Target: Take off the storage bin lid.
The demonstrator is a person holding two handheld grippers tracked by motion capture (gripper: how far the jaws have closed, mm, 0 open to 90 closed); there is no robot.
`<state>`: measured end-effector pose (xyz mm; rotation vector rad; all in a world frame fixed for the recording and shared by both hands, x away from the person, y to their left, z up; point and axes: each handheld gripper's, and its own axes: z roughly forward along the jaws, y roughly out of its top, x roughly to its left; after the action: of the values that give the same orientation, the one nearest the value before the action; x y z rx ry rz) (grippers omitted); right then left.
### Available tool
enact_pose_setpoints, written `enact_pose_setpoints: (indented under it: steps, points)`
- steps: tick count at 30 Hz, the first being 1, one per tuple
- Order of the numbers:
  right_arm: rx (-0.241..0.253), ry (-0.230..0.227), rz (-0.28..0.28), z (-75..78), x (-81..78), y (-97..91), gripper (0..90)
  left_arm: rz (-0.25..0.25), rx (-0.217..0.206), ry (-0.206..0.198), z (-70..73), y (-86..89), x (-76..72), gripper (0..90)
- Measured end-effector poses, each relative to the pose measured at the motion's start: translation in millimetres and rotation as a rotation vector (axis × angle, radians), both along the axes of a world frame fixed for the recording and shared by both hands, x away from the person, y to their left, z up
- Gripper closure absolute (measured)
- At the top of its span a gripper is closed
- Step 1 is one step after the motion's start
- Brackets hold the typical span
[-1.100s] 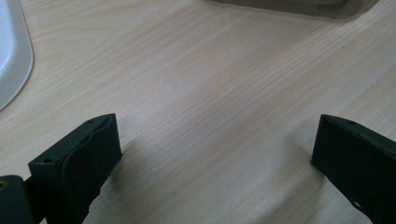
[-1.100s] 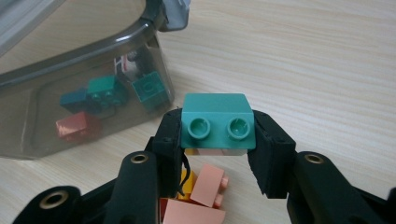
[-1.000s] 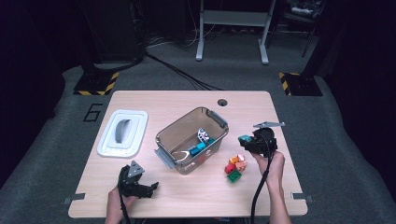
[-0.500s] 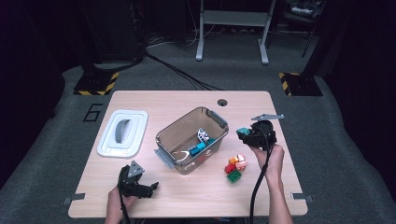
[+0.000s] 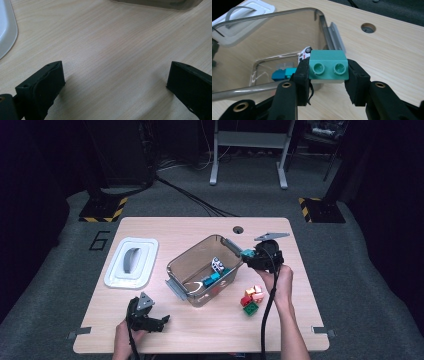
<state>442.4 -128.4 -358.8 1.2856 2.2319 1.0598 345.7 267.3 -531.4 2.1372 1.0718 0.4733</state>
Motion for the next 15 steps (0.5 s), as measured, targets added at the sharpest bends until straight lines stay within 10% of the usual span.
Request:
enact_pose_setpoints:
  steps: [15]
  points:
    - [-0.067,0.065,0.105,-16.2,11.8,46.0,58.3,0.0,0.0,0.001,0.0,0.0,0.0,1.2]
